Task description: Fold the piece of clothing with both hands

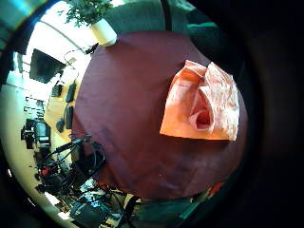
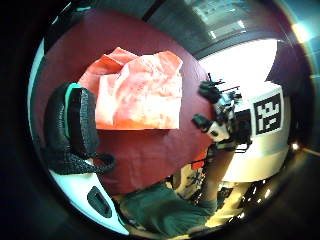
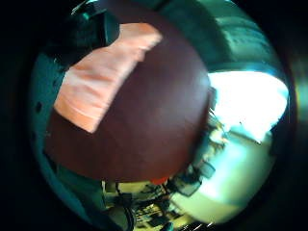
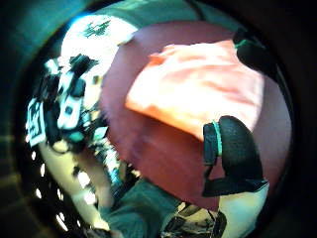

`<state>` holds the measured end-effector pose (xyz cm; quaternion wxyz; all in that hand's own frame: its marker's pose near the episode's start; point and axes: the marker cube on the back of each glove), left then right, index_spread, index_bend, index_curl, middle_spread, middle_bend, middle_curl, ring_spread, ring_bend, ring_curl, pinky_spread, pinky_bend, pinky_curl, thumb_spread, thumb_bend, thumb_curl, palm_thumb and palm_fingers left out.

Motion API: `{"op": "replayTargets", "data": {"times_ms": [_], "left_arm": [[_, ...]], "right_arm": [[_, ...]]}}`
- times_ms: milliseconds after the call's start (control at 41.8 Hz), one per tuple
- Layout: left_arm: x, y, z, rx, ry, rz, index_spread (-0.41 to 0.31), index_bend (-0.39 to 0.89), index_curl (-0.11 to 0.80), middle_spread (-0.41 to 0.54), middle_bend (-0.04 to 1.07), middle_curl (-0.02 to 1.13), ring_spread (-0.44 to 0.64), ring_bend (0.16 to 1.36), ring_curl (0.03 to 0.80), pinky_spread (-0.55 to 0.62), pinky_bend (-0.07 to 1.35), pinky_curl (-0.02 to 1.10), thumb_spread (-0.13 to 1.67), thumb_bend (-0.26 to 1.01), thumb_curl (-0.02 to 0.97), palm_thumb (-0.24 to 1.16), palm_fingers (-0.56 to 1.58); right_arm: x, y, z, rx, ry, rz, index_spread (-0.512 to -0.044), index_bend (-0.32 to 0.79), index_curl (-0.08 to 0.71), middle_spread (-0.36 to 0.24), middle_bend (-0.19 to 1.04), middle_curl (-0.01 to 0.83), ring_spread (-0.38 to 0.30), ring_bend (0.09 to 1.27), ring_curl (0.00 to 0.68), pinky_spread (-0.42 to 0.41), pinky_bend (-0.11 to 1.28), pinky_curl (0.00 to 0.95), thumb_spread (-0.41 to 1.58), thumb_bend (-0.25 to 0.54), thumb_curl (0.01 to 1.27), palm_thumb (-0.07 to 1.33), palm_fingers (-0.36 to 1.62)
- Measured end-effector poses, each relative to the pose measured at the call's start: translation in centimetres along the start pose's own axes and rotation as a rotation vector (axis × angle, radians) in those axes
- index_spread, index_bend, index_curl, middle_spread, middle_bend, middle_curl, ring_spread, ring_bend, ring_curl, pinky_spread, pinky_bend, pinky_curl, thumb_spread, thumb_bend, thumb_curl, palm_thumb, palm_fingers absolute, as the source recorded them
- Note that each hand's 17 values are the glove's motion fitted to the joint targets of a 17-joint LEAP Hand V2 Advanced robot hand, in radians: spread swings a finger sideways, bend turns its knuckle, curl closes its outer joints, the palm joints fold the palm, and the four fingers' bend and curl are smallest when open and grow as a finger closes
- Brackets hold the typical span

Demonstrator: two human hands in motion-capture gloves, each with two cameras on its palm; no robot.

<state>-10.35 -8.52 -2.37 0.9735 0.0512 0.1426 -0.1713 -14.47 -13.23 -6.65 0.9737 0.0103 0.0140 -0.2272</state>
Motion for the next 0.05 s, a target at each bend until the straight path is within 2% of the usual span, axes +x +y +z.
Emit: {"op": "replayTargets", "data": {"times_ms": [24, 48], "left_arm": [[0.2, -0.4, 0.2, 0.011, -0.006, 0.009, -0.081, 0.14, 0.328, -0.030, 0.20, 0.43, 0.17, 0.49, 0.335, 0.28, 0.38, 0.38, 1.52, 0.10, 0.275, 0.50, 0.42], [0.4, -1.0, 0.2, 0.040, -0.016, 0.020, -0.084, 0.14, 0.329, -0.031, 0.20, 0.43, 0.17, 0.49, 0.335, 0.28, 0.38, 0.38, 1.52, 0.10, 0.275, 0.50, 0.42]], "right_arm": [[1.2, 0.3, -0.5, 0.021, 0.058, 0.060, -0.308, 0.23, 0.243, -0.096, 0.21, 0.367, -0.062, 0.43, 0.360, 0.109, 0.52, 0.308, 1.17, -0.028, 0.51, 0.86, 0.58], [2.2, 0.5, -1.0, 0.040, 0.100, 0.111, -0.310, 0.25, 0.256, -0.115, 0.21, 0.364, -0.039, 0.37, 0.340, 0.134, 0.52, 0.306, 1.19, -0.034, 0.50, 0.84, 0.52]]}}
